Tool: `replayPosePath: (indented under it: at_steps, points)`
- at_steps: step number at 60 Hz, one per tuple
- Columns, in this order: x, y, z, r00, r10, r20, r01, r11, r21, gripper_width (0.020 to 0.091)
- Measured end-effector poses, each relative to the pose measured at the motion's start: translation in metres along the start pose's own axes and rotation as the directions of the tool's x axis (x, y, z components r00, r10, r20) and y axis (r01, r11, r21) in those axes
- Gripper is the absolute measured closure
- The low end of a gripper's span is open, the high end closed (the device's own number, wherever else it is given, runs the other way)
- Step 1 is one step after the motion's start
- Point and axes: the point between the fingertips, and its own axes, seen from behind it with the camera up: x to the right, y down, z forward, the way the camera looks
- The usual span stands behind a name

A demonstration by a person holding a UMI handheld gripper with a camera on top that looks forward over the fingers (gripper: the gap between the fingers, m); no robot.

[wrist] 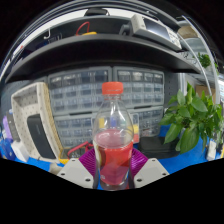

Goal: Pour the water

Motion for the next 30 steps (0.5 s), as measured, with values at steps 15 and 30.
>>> replayPosePath:
  at_steps: [15,30]
  points:
    - [0.018,0.058,0.026,0.993,-0.086,0.080,0.088,0.996,-0.024,0.0696]
    - [0.020,0.062,0.022,0.989,-0.075,0.129,0.072,0.997,0.030,0.0648]
